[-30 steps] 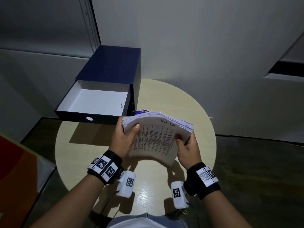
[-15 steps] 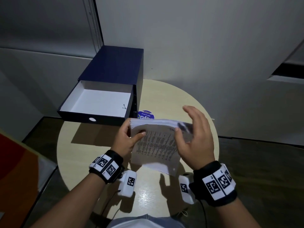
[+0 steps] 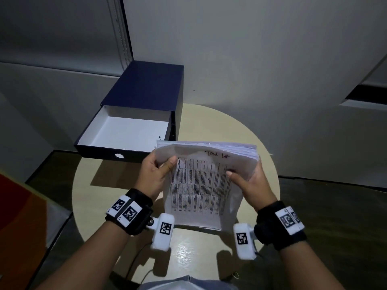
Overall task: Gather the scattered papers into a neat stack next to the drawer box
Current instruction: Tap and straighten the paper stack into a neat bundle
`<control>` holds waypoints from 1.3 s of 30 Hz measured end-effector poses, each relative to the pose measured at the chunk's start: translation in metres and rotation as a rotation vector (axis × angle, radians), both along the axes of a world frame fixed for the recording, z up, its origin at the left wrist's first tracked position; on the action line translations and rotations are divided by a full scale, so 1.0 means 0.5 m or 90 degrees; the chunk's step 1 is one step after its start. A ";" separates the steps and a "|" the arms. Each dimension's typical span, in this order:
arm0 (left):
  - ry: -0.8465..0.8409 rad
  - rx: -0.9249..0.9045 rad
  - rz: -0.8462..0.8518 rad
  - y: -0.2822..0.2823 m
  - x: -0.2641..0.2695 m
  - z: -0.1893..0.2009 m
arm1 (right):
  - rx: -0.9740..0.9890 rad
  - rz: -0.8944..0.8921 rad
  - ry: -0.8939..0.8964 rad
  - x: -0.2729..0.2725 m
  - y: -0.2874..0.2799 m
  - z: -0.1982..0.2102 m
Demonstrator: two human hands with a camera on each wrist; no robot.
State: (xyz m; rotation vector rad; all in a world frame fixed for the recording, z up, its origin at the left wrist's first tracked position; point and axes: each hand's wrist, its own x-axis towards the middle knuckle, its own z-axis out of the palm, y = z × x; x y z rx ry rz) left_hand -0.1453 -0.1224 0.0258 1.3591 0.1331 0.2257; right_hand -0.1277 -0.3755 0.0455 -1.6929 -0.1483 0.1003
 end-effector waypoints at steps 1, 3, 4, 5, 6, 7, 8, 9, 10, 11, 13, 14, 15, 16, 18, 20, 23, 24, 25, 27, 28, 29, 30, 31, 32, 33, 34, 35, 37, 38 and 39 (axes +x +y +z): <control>-0.004 0.006 -0.009 -0.002 0.001 0.004 | 0.013 -0.014 0.004 0.002 0.006 -0.013; -0.017 0.024 -0.021 -0.008 0.002 0.012 | 0.001 -0.063 -0.029 0.001 0.019 -0.023; -0.026 0.035 -0.022 -0.009 0.002 0.014 | 0.005 -0.081 -0.040 -0.002 0.025 -0.023; -0.039 0.047 -0.024 -0.011 0.000 0.015 | 0.018 -0.095 -0.046 -0.005 0.029 -0.022; -0.052 0.065 -0.026 -0.012 -0.003 0.014 | 0.034 -0.105 -0.055 -0.009 0.032 -0.023; -0.059 0.086 -0.029 -0.011 -0.007 0.011 | 0.043 -0.110 -0.065 -0.013 0.032 -0.028; -0.059 0.103 -0.034 -0.011 -0.011 0.004 | 0.039 -0.111 -0.073 -0.017 0.030 -0.035; -0.050 0.110 -0.038 -0.012 -0.017 -0.004 | 0.027 -0.108 -0.075 -0.023 0.028 -0.045; -0.036 0.111 -0.039 -0.012 -0.021 -0.014 | 0.015 -0.106 -0.067 -0.027 0.025 -0.057; -0.020 0.108 -0.038 -0.012 -0.024 -0.022 | 0.010 -0.108 -0.055 -0.032 0.023 -0.068; 0.010 0.105 -0.032 -0.013 -0.025 -0.029 | 0.018 -0.122 -0.037 -0.036 0.021 -0.081; 0.019 0.104 -0.031 -0.014 -0.024 -0.030 | 0.021 -0.129 -0.030 -0.036 0.021 -0.084; 0.027 0.107 -0.031 -0.015 -0.023 -0.029 | 0.021 -0.133 -0.026 -0.036 0.023 -0.084; 0.031 0.114 -0.031 -0.016 -0.023 -0.026 | 0.019 -0.133 -0.025 -0.036 0.023 -0.083; 0.028 0.134 -0.035 -0.017 -0.022 -0.020 | 0.013 -0.123 -0.030 -0.035 0.022 -0.083; 0.006 0.120 -0.051 -0.015 -0.023 -0.014 | 0.024 -0.115 -0.037 -0.038 0.021 -0.083; -0.052 0.022 -0.076 -0.011 -0.025 -0.005 | 0.051 -0.118 -0.063 -0.044 0.020 -0.075; -0.067 -0.008 -0.074 -0.013 -0.024 0.002 | 0.056 -0.119 -0.075 -0.045 0.020 -0.071; -0.073 -0.027 -0.063 -0.016 -0.021 0.010 | 0.060 -0.120 -0.088 -0.045 0.022 -0.068; -0.064 -0.035 -0.023 -0.025 -0.012 0.024 | 0.061 -0.134 -0.103 -0.040 0.029 -0.062; -0.054 -0.027 0.005 -0.030 -0.005 0.029 | 0.061 -0.149 -0.104 -0.036 0.034 -0.060; -0.041 -0.015 0.038 -0.035 0.002 0.030 | 0.060 -0.165 -0.101 -0.033 0.040 -0.057; -0.028 -0.002 0.070 -0.038 0.009 0.028 | 0.058 -0.179 -0.097 -0.031 0.046 -0.054; -0.017 0.011 0.099 -0.039 0.016 0.024 | 0.056 -0.190 -0.093 -0.030 0.051 -0.051; -0.010 0.016 0.121 -0.041 0.022 0.020 | 0.059 -0.200 -0.086 -0.030 0.057 -0.046; -0.004 0.019 0.139 -0.043 0.025 0.018 | 0.068 -0.209 -0.081 -0.031 0.061 -0.043; 0.001 0.023 0.153 -0.046 0.027 0.020 | 0.079 -0.220 -0.082 -0.031 0.063 -0.041; 0.004 0.024 0.162 -0.048 0.028 0.024 | 0.086 -0.234 -0.081 -0.030 0.064 -0.042; 0.006 0.015 0.172 -0.053 0.028 0.035 | 0.094 -0.263 -0.063 -0.025 0.065 -0.043; 0.005 0.017 0.179 -0.054 0.027 0.040 | 0.099 -0.277 -0.053 -0.022 0.064 -0.045; 0.003 0.023 0.185 -0.055 0.027 0.043 | 0.103 -0.288 -0.046 -0.019 0.065 -0.046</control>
